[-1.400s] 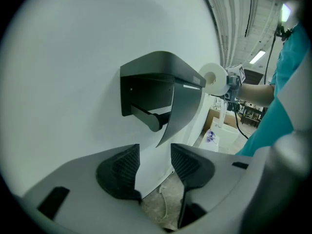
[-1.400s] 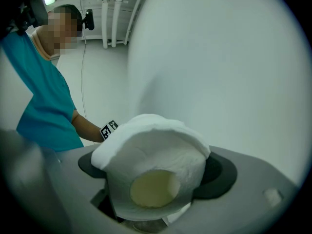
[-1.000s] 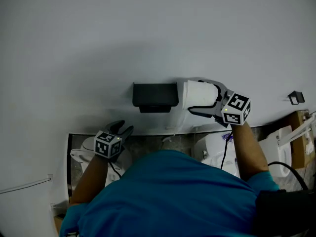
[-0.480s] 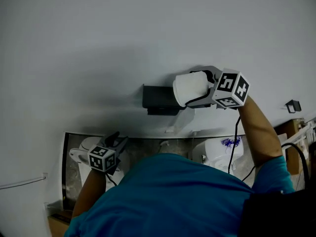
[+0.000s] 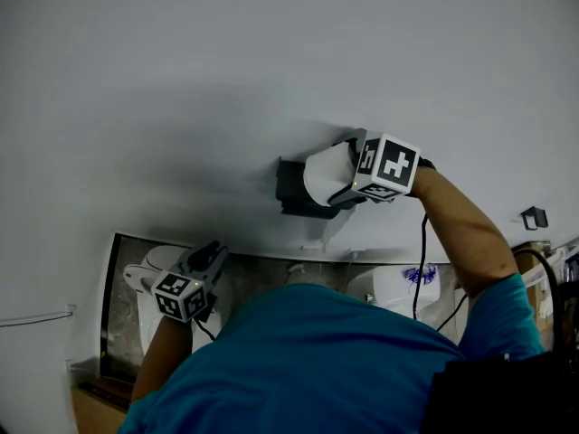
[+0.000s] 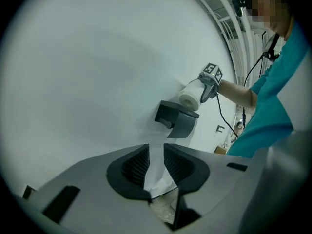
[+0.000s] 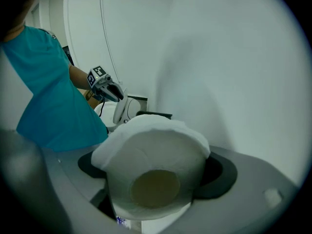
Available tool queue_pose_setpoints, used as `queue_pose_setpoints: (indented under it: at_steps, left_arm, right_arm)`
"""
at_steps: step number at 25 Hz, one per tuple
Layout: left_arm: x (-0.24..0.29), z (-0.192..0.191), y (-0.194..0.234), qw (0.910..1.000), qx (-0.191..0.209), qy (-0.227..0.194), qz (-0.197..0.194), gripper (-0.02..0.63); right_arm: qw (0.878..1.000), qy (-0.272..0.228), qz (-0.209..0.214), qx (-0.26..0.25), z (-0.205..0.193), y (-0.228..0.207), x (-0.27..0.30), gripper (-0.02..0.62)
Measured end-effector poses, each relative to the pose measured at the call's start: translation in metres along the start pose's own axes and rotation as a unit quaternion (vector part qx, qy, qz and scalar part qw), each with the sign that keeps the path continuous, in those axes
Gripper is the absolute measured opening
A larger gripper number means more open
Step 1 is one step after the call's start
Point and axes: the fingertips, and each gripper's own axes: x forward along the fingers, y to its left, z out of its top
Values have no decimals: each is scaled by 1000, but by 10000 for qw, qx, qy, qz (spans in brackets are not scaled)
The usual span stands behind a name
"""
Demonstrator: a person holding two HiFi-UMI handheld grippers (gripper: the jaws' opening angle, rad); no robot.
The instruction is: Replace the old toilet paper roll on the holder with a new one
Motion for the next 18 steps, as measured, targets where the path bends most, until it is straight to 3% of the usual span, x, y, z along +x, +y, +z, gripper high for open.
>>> queue_pose_setpoints:
  at_steps: [11,18]
  left_arm:
    - [-5,8,-4,9998,51,-144,-131,94]
    - [-5,5,-7,9998,64,-73,-186,94]
  right_arm:
    - [9968,769,-149,-140,5,-5,27,486]
    - [9966,744,-345,15,12,-2,26,489]
